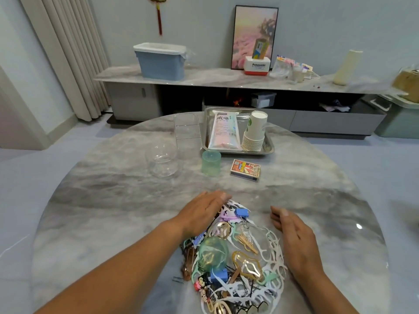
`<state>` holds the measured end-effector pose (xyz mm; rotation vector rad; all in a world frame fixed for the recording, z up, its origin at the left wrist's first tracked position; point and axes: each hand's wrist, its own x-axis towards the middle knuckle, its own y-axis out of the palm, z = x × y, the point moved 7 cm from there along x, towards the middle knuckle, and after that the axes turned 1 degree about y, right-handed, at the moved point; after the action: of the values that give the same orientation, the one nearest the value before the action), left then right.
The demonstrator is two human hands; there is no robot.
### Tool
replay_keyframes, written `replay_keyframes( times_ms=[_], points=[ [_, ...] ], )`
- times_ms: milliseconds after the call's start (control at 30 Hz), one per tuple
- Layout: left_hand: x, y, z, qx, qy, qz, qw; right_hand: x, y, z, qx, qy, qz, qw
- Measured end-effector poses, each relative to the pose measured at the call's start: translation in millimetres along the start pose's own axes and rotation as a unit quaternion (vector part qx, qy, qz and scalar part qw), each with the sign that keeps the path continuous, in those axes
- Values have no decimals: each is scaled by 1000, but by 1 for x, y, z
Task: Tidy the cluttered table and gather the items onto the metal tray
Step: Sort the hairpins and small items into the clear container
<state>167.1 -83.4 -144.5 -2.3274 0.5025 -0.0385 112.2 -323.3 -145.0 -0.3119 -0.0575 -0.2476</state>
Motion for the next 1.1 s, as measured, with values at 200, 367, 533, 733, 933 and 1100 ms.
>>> replay_keyframes(
  times_ms=[200, 367, 533, 733, 933, 1100],
  points=[
    [-11, -11, -3, -65, 32, -74, 995, 0, 0, 0, 0, 0, -6, 1000],
    [-14, -96, 13, 112, 13, -387, 915, 0, 0, -1, -8, 4, -14, 1000],
    [15, -154, 57, 161, -142, -377, 901, 1, 0, 1, -16, 6, -27, 999],
    [39, -157, 96, 114, -210, -280, 930, 3, 2, 9, -76, -17, -33, 996],
    [22, -146, 87, 80, -186, -324, 924, 3, 4, 11, -105, -32, -22, 994],
    [-15, -128, 68, -85, -185, -344, 917, -1, 5, 17, -91, -21, -17, 996]
  ],
)
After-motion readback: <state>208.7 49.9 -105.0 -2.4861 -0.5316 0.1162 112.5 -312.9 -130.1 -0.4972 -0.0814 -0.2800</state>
